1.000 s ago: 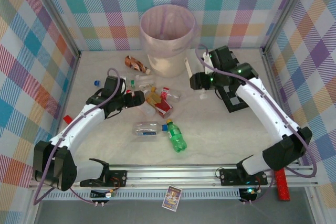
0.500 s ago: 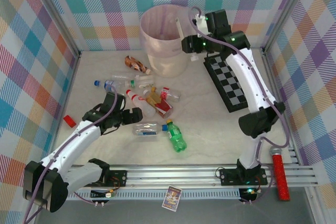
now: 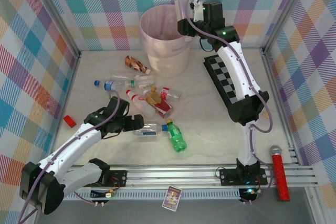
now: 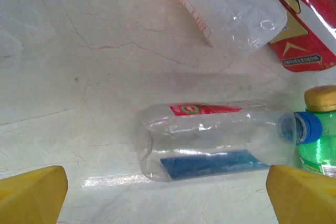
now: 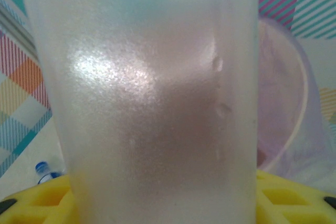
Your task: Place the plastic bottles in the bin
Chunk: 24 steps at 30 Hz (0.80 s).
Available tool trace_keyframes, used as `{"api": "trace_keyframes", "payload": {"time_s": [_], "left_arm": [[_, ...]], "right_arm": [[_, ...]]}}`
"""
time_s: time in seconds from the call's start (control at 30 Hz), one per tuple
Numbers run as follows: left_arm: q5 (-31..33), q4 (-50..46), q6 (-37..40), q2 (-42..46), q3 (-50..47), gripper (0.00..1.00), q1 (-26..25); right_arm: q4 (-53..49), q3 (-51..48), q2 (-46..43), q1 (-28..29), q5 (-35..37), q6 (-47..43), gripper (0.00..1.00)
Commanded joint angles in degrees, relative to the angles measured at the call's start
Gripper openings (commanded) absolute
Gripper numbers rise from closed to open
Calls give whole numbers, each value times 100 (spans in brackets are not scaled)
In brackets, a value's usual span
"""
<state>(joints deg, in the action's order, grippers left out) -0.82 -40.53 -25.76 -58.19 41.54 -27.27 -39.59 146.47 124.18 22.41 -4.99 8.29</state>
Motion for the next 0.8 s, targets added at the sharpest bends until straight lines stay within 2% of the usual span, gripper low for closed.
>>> {"api": "trace_keyframes", "payload": {"time_s": [0.0, 0.17, 0.23, 0.37, 0.47, 0.77], "left_arm": [[174, -551, -26, 150, 279, 97, -176], [219, -694, -122, 295, 316, 97, -283], [139, -649, -179, 308, 285, 98, -314], [-492, -96, -384, 452, 77, 100, -314], [-721, 5, -509, 517, 73, 100, -314], [-609, 37, -647, 620, -62, 99, -314]], "right_arm": [[943, 259, 177, -26, 132, -17, 46], [1189, 570, 530, -31, 227, -122, 46], [1467, 414, 604, -26, 347, -157, 46], [2052, 286, 852, -14, 395, -131, 46], [2236, 409, 1081, -14, 346, -101, 46], [2239, 549, 1525, -2, 69, -215, 48]]}}
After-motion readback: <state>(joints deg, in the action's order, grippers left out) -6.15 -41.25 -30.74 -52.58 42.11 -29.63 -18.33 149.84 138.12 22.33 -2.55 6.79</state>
